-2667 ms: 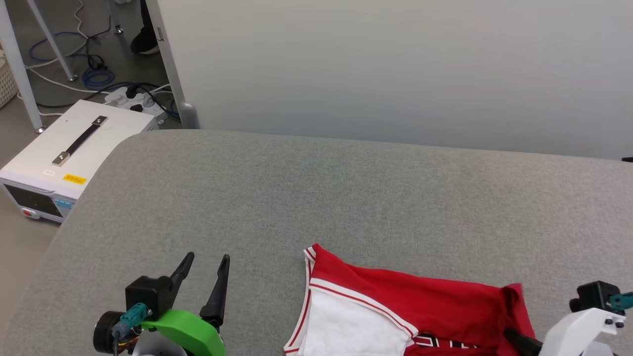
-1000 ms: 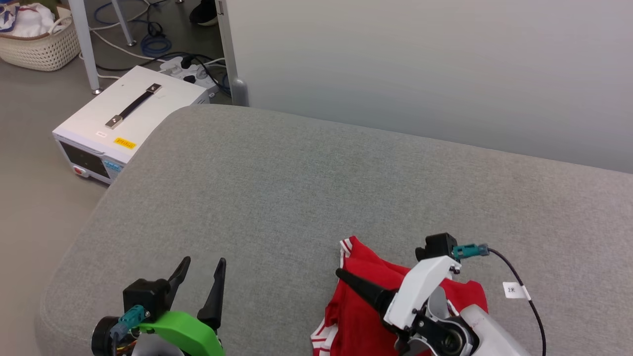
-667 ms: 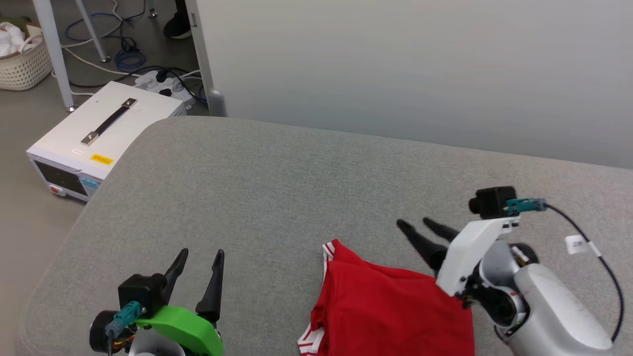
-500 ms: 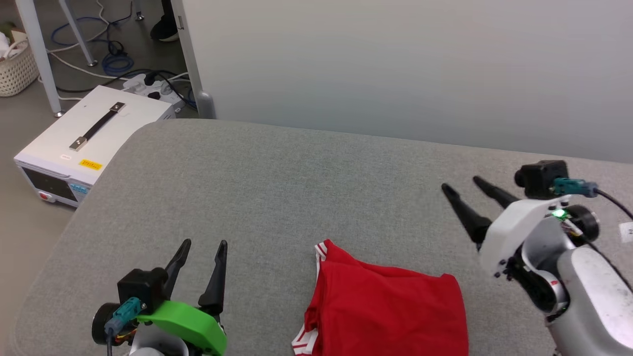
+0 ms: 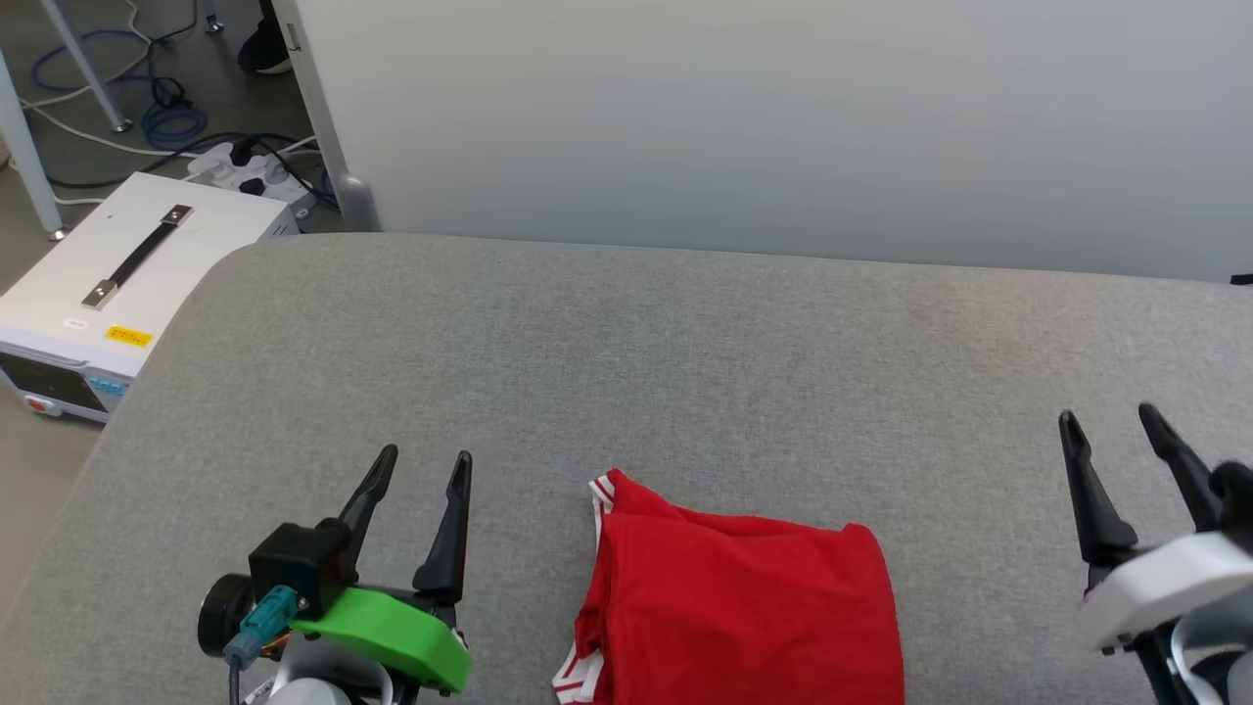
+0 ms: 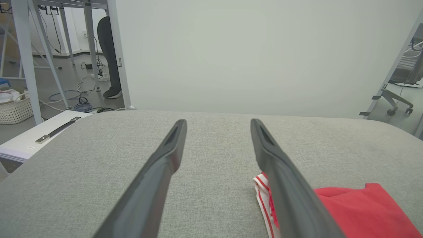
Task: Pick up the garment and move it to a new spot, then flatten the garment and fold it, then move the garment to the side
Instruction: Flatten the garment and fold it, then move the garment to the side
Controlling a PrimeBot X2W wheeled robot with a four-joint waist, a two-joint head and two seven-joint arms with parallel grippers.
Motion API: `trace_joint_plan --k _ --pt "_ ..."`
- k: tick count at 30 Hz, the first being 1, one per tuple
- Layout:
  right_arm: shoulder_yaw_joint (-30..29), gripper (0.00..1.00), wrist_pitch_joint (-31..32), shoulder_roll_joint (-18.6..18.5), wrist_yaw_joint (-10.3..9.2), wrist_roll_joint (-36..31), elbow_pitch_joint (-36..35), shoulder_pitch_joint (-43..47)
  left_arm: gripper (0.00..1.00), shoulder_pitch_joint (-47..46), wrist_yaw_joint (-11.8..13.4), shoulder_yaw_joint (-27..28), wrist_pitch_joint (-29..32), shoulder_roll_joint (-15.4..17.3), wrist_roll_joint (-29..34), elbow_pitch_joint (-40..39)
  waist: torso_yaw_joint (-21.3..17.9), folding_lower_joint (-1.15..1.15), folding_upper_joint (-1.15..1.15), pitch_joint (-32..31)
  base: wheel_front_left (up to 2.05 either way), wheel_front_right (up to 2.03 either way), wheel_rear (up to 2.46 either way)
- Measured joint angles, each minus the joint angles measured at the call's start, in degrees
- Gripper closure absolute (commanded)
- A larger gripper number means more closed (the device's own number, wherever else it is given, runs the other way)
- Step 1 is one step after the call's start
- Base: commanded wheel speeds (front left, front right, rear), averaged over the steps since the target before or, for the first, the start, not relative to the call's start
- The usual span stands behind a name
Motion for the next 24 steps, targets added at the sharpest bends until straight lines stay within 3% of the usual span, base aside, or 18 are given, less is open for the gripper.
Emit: trace_joint_plan --k 8,18,24 --pt "-3.2 0.0 -5.0 8.0 0.0 -0.7 -1.0 5.9 0.0 2.2 -2.6 4.5 0.0 -3.5 2.4 -0.2 -1.1 0.0 0.0 0.7 0.0 0.0 0.0" --pt "-2.8 0.0 -5.8 9.4 0.0 -1.2 -0.1 6.4 0.0 3.3 -6.6 8.3 0.0 -6.8 7.2 0.5 -1.2 0.0 0.0 1.4 0.0 0.0 0.0" --pt "-2.7 0.0 -3.1 9.4 0.0 -1.6 -0.3 6.4 0.0 3.3 -8.4 9.9 0.0 -8.4 9.3 1.0 -0.5 0.0 0.0 2.0 0.0 0.0 0.0"
